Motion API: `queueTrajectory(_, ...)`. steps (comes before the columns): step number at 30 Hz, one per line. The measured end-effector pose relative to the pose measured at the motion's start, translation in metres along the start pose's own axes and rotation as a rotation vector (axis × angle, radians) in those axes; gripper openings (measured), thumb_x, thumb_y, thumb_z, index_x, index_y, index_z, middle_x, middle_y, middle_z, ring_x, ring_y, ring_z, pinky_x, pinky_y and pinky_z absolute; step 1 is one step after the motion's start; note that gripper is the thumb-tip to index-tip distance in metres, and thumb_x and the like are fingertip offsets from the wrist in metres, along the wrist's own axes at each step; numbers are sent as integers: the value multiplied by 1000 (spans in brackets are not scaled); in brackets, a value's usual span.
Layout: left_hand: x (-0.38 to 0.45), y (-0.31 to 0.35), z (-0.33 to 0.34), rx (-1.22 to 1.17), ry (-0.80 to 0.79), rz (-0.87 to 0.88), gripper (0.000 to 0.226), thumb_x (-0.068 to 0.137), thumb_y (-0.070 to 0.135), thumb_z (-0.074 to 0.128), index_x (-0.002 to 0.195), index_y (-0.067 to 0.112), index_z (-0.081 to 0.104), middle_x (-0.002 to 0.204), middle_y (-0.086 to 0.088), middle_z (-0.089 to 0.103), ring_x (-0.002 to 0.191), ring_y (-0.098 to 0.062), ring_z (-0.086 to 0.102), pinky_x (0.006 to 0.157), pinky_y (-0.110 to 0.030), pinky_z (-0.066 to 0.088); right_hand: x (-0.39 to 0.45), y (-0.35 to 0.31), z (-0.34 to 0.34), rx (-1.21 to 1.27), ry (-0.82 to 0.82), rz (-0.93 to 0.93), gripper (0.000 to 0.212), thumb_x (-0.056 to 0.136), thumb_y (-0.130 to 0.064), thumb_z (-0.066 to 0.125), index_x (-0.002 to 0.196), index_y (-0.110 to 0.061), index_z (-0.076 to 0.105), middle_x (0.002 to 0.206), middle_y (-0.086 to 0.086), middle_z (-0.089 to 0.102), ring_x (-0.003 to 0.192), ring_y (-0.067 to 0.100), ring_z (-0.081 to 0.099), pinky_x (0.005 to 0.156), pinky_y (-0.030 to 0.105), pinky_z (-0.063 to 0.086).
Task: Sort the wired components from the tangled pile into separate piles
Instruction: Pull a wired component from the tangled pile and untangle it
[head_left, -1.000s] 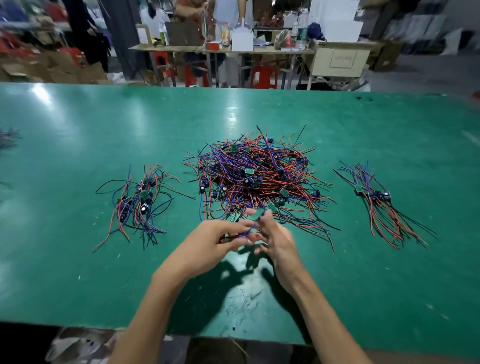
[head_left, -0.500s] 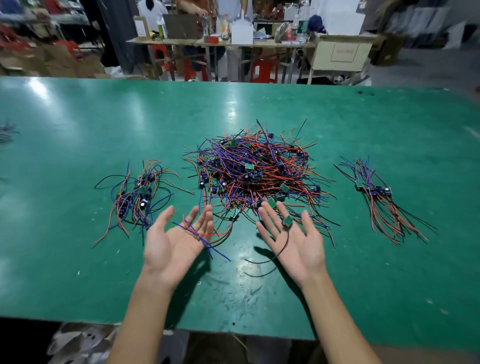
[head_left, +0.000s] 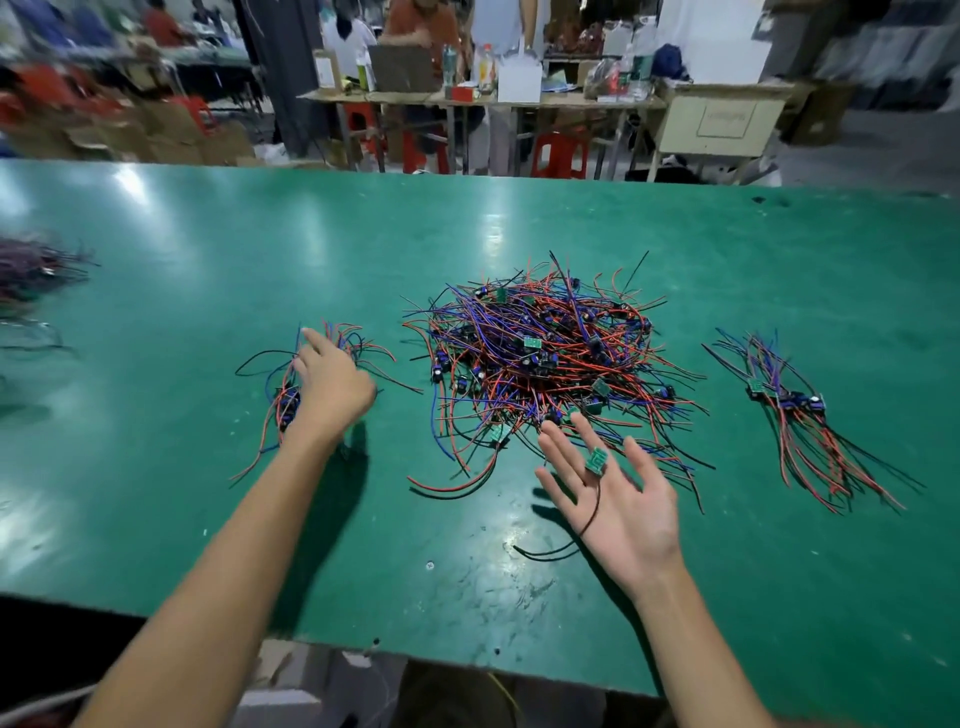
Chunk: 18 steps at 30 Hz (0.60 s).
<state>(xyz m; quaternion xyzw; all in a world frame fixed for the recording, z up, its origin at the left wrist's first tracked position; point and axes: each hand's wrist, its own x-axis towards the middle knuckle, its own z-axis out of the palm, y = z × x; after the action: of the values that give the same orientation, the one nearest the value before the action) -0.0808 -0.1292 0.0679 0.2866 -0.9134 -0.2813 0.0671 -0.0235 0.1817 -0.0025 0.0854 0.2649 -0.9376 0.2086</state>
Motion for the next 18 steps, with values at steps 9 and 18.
queueTrajectory(9,-117,28,33,-482,-225,452,23,99,26,62,120,20,70,102,11,72,92,2,66,91,-23,51,-3,9,38,-440,18,-227,41,109,-29,32,144,-20,52,135,3,67,132,17,58,108,36,45)
queueTrajectory(18,-167,57,35,-1146,-591,238,30,89,-2,68,119,1,67,86,-10,77,68,-17,72,71,-26,59,-23,3,63,-869,-60,-481,43,101,-41,44,130,-20,67,132,-13,68,130,8,58,107,28,47)
